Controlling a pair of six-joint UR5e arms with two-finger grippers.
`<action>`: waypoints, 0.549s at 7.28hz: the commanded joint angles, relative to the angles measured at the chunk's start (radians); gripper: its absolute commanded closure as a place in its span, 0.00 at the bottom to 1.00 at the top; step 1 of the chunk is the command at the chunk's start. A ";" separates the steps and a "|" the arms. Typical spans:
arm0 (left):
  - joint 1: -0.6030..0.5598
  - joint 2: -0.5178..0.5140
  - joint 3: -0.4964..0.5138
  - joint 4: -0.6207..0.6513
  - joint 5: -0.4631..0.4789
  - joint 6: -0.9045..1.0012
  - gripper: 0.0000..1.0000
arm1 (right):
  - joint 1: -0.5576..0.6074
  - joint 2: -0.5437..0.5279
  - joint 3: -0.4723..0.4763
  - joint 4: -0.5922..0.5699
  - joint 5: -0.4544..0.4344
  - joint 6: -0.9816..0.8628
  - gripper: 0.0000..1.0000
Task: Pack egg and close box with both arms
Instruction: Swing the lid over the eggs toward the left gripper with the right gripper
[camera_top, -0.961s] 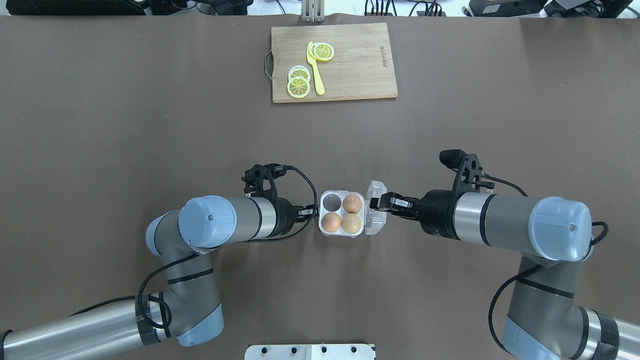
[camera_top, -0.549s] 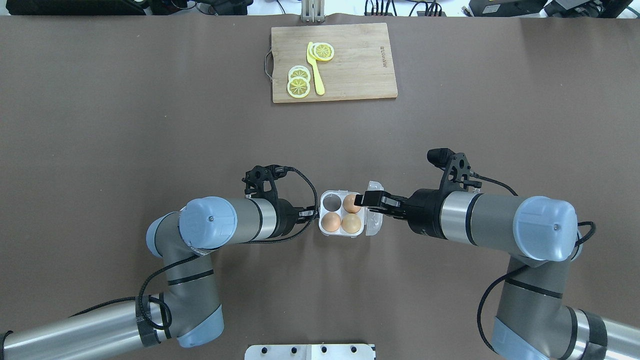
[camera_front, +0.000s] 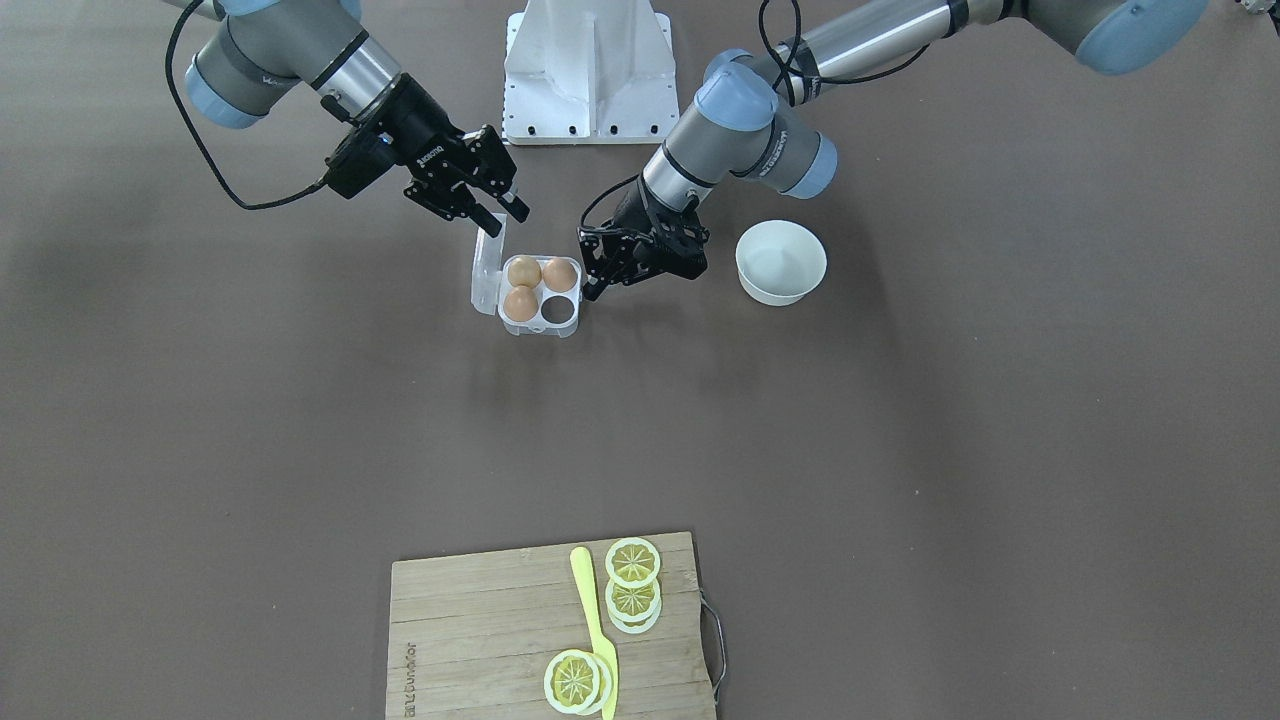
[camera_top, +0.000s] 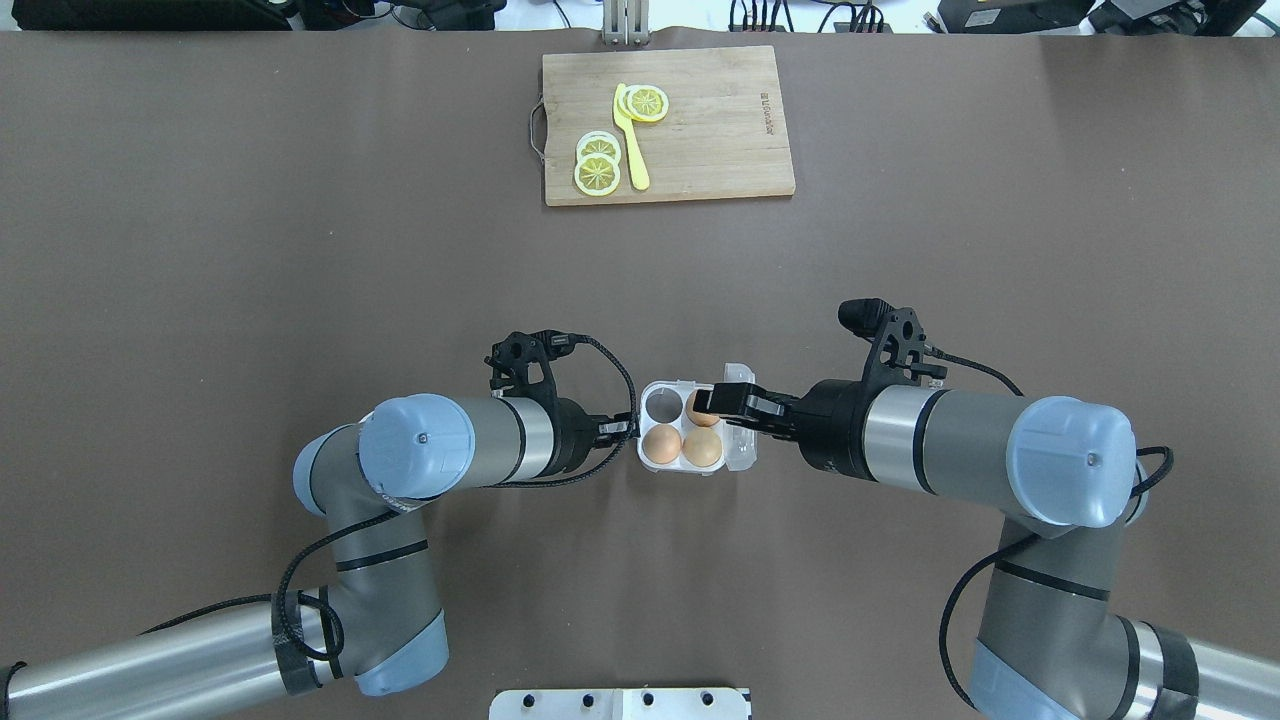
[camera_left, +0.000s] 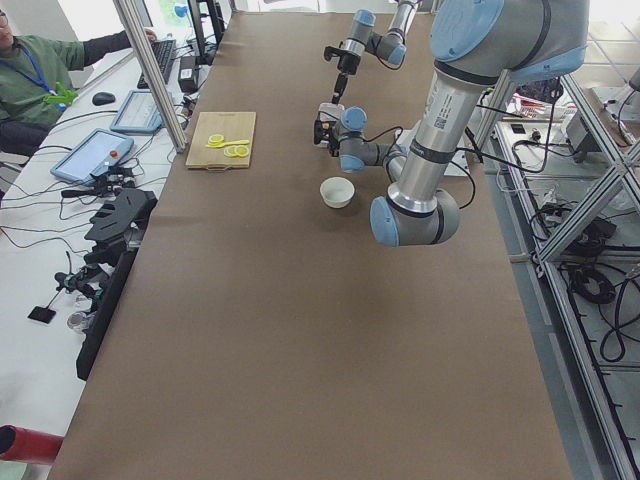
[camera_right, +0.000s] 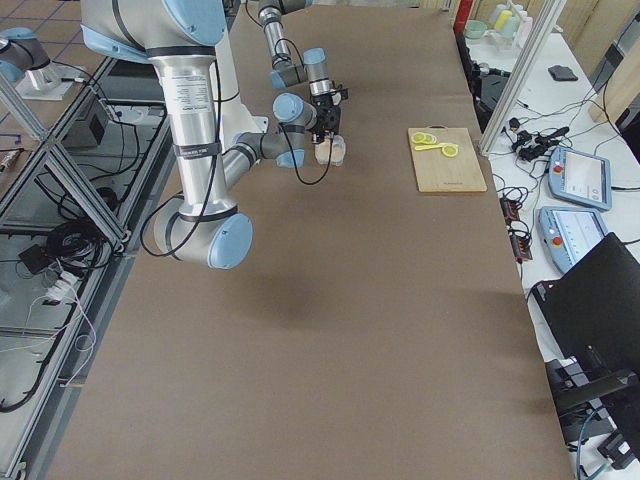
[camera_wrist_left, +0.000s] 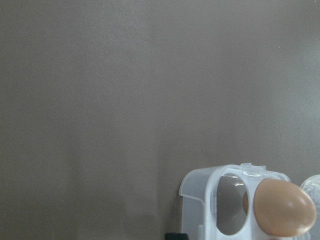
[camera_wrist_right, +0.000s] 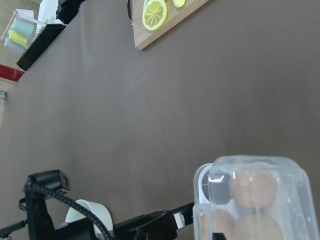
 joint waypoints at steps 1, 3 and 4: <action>-0.001 0.000 -0.006 -0.010 -0.001 0.003 1.00 | -0.004 0.012 0.000 -0.006 -0.003 0.001 0.46; -0.008 0.002 -0.033 -0.009 -0.012 0.006 1.00 | -0.025 0.012 -0.001 -0.009 -0.034 0.001 0.46; -0.026 0.008 -0.064 0.005 -0.048 0.006 1.00 | -0.034 0.012 -0.001 -0.011 -0.044 0.001 0.46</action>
